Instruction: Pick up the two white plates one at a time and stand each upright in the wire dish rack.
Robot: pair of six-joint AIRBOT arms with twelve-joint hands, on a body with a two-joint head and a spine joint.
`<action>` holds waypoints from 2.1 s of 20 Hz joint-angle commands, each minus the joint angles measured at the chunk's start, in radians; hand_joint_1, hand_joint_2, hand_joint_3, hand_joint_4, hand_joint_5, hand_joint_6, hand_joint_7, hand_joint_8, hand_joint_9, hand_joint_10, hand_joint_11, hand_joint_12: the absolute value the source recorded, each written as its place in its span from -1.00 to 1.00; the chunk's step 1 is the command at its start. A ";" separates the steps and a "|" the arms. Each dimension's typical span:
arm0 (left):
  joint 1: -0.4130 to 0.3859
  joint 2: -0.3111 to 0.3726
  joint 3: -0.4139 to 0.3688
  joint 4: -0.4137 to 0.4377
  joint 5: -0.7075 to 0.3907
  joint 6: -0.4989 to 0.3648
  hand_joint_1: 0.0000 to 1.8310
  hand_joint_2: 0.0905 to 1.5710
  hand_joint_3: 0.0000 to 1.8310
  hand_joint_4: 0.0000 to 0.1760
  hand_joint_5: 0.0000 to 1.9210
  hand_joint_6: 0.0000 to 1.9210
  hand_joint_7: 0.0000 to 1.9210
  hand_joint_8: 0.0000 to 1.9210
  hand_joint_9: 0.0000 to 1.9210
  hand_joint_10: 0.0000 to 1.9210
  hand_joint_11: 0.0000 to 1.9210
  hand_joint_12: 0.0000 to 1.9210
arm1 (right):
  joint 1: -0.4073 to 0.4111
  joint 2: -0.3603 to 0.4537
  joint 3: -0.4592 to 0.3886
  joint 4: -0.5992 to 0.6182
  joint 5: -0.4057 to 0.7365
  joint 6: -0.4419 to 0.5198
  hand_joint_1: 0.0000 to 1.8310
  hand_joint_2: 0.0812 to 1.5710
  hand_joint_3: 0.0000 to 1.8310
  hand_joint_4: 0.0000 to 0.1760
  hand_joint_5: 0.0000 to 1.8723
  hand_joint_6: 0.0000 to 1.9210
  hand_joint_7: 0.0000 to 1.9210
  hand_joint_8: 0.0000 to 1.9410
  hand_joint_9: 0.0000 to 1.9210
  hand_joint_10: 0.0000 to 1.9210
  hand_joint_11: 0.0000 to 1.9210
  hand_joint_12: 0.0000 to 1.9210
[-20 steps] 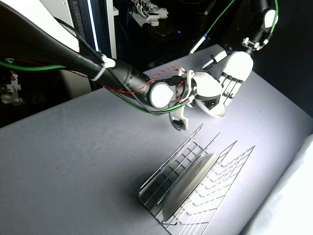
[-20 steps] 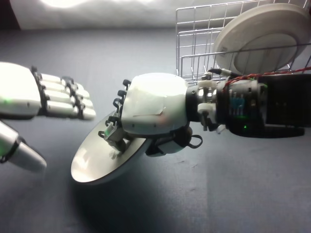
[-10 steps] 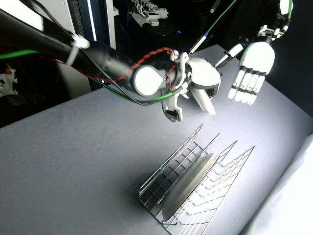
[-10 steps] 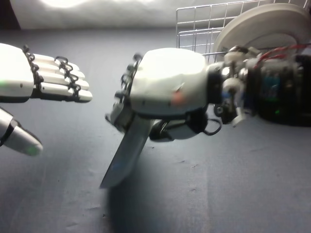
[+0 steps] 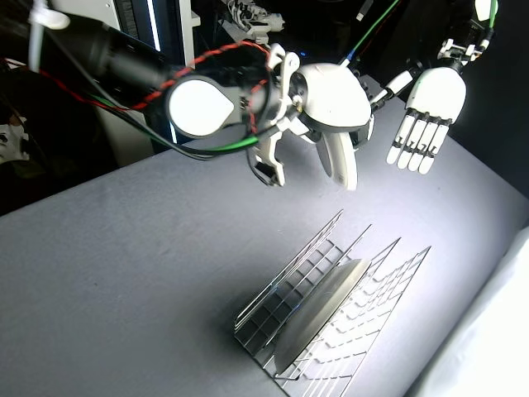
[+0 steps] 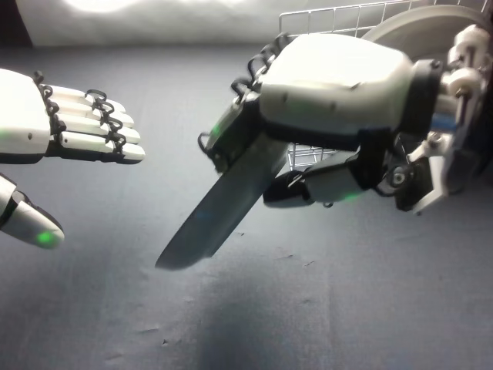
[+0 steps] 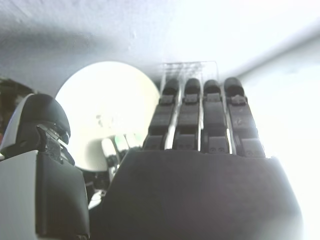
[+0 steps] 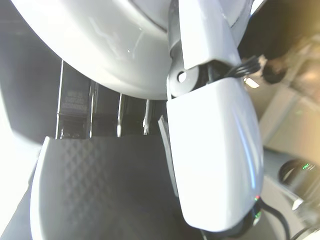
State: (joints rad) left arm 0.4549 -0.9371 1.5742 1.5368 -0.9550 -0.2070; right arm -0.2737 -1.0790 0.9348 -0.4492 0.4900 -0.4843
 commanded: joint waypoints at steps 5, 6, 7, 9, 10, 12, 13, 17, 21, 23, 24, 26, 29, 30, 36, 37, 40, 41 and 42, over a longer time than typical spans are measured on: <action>-0.008 0.013 0.003 -0.067 -0.026 -0.002 -1.00 0.34 -1.00 -1.00 -1.00 -1.00 -1.00 -1.00 -1.00 -1.00 -1.00 -1.00 | 0.081 0.032 -0.029 0.222 0.129 0.022 0.51 0.35 -1.00 -1.00 -0.01 0.06 0.07 -0.11 0.06 0.08 -0.03 0.22; -0.008 0.013 0.002 -0.067 -0.025 -0.002 -1.00 0.35 -1.00 -1.00 -1.00 -1.00 -1.00 -1.00 -1.00 -1.00 -1.00 -1.00 | 0.093 0.035 -0.030 0.254 0.118 0.024 0.51 0.35 -1.00 -1.00 -0.01 0.08 0.08 -0.13 0.05 0.10 -0.05 0.21; -0.006 0.013 0.001 -0.067 -0.025 -0.002 -1.00 0.35 -1.00 -1.00 -1.00 -1.00 -1.00 -1.00 -1.00 -1.00 -1.00 -1.00 | 0.105 0.038 -0.030 0.288 0.107 0.026 0.51 0.35 -1.00 -1.00 -0.01 0.08 0.08 -0.13 0.05 0.10 -0.05 0.21; -0.004 0.013 -0.001 -0.065 -0.023 -0.002 -1.00 0.35 -1.00 -1.00 -1.00 -1.00 -1.00 -1.00 -1.00 -1.00 -1.00 -1.00 | 0.116 0.047 -0.030 0.360 0.088 0.028 0.51 0.35 -1.00 -1.00 0.00 0.07 0.08 -0.12 0.05 0.09 -0.04 0.21; -0.003 0.013 -0.001 -0.064 -0.023 -0.002 -1.00 0.34 -1.00 -1.00 -1.00 -1.00 -1.00 -1.00 -1.00 -1.00 -0.98 -0.99 | 0.120 0.052 -0.030 0.399 0.082 0.030 0.51 0.35 -1.00 -1.00 0.00 0.08 0.08 -0.13 0.06 0.08 -0.04 0.19; 0.000 0.012 -0.003 -0.062 -0.023 -0.002 -1.00 0.35 -1.00 -1.00 -1.00 -1.00 -1.00 -1.00 -1.00 -1.00 -0.98 -0.99 | 0.127 0.061 -0.029 0.486 0.069 0.030 0.51 0.34 -1.00 -1.00 0.01 0.06 0.10 -0.14 0.06 0.06 -0.03 0.18; 0.001 0.012 -0.004 -0.061 -0.022 -0.002 -1.00 0.34 -1.00 -1.00 -1.00 -1.00 -1.00 -1.00 -1.00 -1.00 -0.98 -0.99 | 0.127 0.067 -0.029 0.531 0.064 0.031 0.51 0.35 -1.00 -1.00 -0.01 0.08 0.08 -0.12 0.04 0.09 -0.04 0.19; 0.002 0.012 -0.009 -0.059 -0.020 -0.001 -1.00 0.35 -1.00 -1.00 -1.00 -1.00 -1.00 -1.00 -0.99 -1.00 -0.97 -0.99 | 0.133 0.089 -0.018 0.675 0.033 0.033 0.51 0.36 -1.00 -1.00 -0.02 0.11 0.07 -0.12 0.04 0.10 -0.04 0.20; 0.003 0.012 -0.011 -0.056 -0.019 -0.001 -1.00 0.36 -1.00 -1.00 -1.00 -1.00 -1.00 -1.00 -1.00 -1.00 -1.00 -1.00 | 0.130 0.096 0.032 0.706 0.018 0.033 0.51 0.34 -1.00 -1.00 0.03 0.03 0.10 -0.18 0.04 0.10 -0.05 0.18; 0.003 0.012 -0.013 -0.055 -0.018 0.001 -1.00 0.36 -1.00 -1.00 -1.00 -1.00 -1.00 -1.00 -1.00 -1.00 -1.00 -1.00 | 0.124 0.096 0.064 0.707 0.011 0.034 0.51 0.34 -1.00 -1.00 0.03 0.02 0.11 -0.18 0.04 0.11 -0.06 0.18; 0.004 0.012 -0.014 -0.055 -0.018 0.002 -1.00 0.36 -1.00 -1.00 -1.00 -1.00 -1.00 -1.00 -1.00 -1.00 -1.00 -1.00 | 0.116 0.097 0.083 0.707 0.010 0.035 0.51 0.34 -1.00 -1.00 0.03 0.02 0.11 -0.18 0.04 0.11 -0.06 0.18; 0.004 0.012 -0.014 -0.055 -0.017 0.002 -1.00 0.36 -1.00 -1.00 -1.00 -1.00 -1.00 -1.00 -1.00 -1.00 -1.00 -1.00 | 0.108 0.097 0.095 0.707 0.009 0.035 0.51 0.34 -1.00 -1.00 0.03 0.02 0.11 -0.18 0.04 0.11 -0.06 0.18; 0.004 0.012 -0.016 -0.054 -0.017 0.002 -1.00 0.36 -1.00 -1.00 -1.00 -1.00 -1.00 -1.00 -1.00 -1.00 -0.99 -0.99 | 0.076 0.097 0.115 0.707 0.006 0.033 0.51 0.35 -1.00 -1.00 -0.02 0.11 0.11 -0.19 0.04 0.10 -0.06 0.19; 0.004 0.012 -0.016 -0.054 -0.017 0.002 -1.00 0.35 -1.00 -1.00 -1.00 -1.00 -1.00 -1.00 -1.00 -1.00 -1.00 -1.00 | 0.066 0.098 0.120 0.707 0.006 0.032 0.51 0.35 -1.00 -1.00 -0.02 0.11 0.10 -0.18 0.04 0.10 -0.05 0.19; 0.005 0.012 -0.024 -0.042 -0.015 0.013 -1.00 0.36 -1.00 -1.00 -1.00 -1.00 -1.00 -1.00 -1.00 -1.00 -0.97 -0.99 | -0.005 0.097 0.155 0.665 0.013 0.029 0.51 0.34 -1.00 -1.00 0.01 0.07 0.12 -0.22 0.05 0.09 -0.04 0.17; 0.005 0.012 -0.024 -0.042 -0.015 0.013 -1.00 0.36 -1.00 -1.00 -1.00 -1.00 -1.00 -1.00 -1.00 -1.00 -0.99 -0.99 | -0.016 0.097 0.160 0.661 0.013 0.029 0.51 0.34 -1.00 -1.00 0.01 0.07 0.12 -0.22 0.05 0.08 -0.04 0.17; 0.005 0.012 -0.027 -0.042 -0.015 0.014 -1.00 0.33 -1.00 -1.00 -1.00 -1.00 -1.00 -1.00 -1.00 -1.00 -0.98 -0.99 | -0.047 0.096 0.173 0.621 0.018 0.029 0.51 0.34 -1.00 -1.00 0.00 0.09 0.12 -0.24 0.05 0.08 -0.04 0.16; 0.005 0.012 -0.027 -0.042 -0.015 0.014 -1.00 0.34 -1.00 -1.00 -1.00 -1.00 -1.00 -1.00 -1.00 -1.00 -0.98 -0.99 | -0.057 0.096 0.177 0.608 0.018 0.029 0.51 0.34 -1.00 -1.00 0.01 0.08 0.13 -0.24 0.04 0.10 -0.04 0.16; 0.005 0.012 -0.028 -0.042 -0.015 0.014 -1.00 0.35 -1.00 -1.00 -1.00 -1.00 -1.00 -1.00 -1.00 -1.00 -0.99 -1.00 | -0.067 0.096 0.180 0.590 0.020 0.029 0.51 0.34 -1.00 -1.00 0.01 0.07 0.14 -0.24 0.03 0.10 -0.06 0.16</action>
State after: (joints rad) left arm 0.4656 -0.9363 1.5467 1.5585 -0.9428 -0.1921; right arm -0.3473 -0.9886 1.1126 0.1402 0.3870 -0.4671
